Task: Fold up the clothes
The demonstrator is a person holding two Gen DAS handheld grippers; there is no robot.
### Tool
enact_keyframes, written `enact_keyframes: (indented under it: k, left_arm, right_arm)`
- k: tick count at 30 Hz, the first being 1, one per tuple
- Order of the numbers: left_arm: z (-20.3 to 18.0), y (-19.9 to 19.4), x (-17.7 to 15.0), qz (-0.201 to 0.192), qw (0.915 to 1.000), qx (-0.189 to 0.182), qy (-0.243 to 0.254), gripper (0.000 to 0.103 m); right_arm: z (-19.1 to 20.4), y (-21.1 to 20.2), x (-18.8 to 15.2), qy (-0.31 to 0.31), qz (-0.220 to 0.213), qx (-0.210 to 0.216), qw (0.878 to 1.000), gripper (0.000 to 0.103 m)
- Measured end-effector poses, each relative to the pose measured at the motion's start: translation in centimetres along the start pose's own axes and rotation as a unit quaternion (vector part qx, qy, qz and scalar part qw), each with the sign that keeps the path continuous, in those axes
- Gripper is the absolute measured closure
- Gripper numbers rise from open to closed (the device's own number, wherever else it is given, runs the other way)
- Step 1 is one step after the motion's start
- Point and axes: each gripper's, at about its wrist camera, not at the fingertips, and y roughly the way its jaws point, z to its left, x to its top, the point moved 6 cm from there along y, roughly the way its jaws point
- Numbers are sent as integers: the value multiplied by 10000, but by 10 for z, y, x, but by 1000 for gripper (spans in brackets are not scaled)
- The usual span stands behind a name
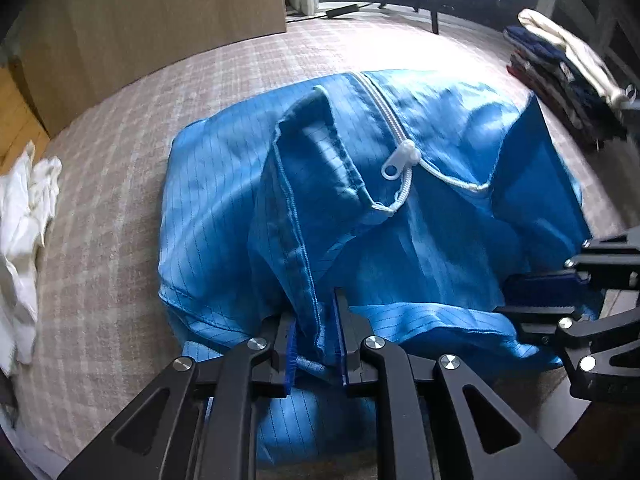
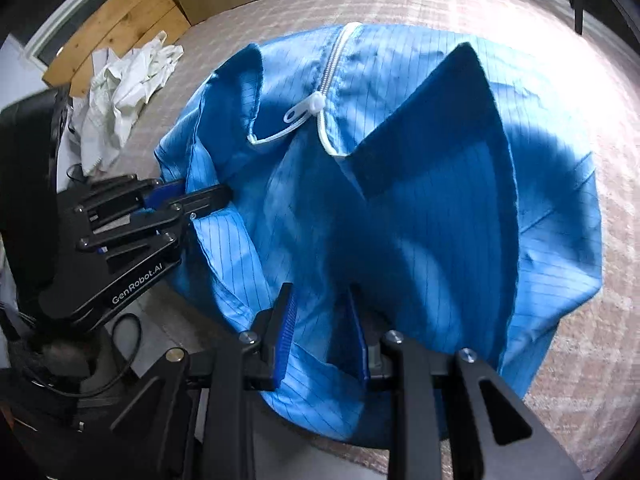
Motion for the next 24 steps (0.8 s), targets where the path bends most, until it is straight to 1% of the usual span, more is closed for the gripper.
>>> enact_keyframes:
  k: [2, 4, 7, 10, 14, 17, 18, 19, 20, 22, 23, 24]
  left_arm:
    - [-5, -1, 0, -13, 10000, 58, 52, 88]
    - [-7, -1, 0, -21, 10000, 40, 58, 88]
    - [11, -2, 0, -37, 10000, 9, 80, 88]
    - [15, -3, 0, -34, 9998, -190, 0, 88]
    - [38, -1, 5, 87, 9962, -790, -346, 88]
    - [44, -17, 3, 81, 9931, -1064, -492, 88]
    - [43, -23, 4, 57, 9909, -1243, -518, 88]
    - [41, -29, 6, 26, 9875, -1485, -537, 84]
    - [37, -36, 8, 2, 9837, -1719, -536, 82]
    - [22, -48, 12, -13, 9755, -2158, -432, 81]
    - [15, -51, 16, -14, 9715, -2340, -373, 80]
    - [12, -50, 21, -2, 9699, -2412, -320, 80]
  right_arm:
    - [0, 1, -1, -32, -11, -95, 9999, 77]
    - [-1, -1, -1, -15, -32, -129, 9999, 77]
    - [1, 0, -2, -44, -73, -195, 9998, 77]
    - [9, 4, -1, -76, -98, -266, 9996, 77]
    - [13, 5, 2, -141, -125, -300, 9994, 77]
    - [15, 3, 1, -259, -252, -341, 9988, 77]
    - [15, 2, 1, -300, -298, -356, 9985, 77]
    - [15, 1, 0, -344, -348, -365, 9981, 77]
    - [14, -1, -2, -392, -399, -371, 9977, 77]
    - [14, -2, -3, -509, -512, -381, 9967, 77]
    - [14, -3, -4, -581, -558, -385, 9960, 77]
    - [13, -4, -5, -643, -587, -381, 9955, 77]
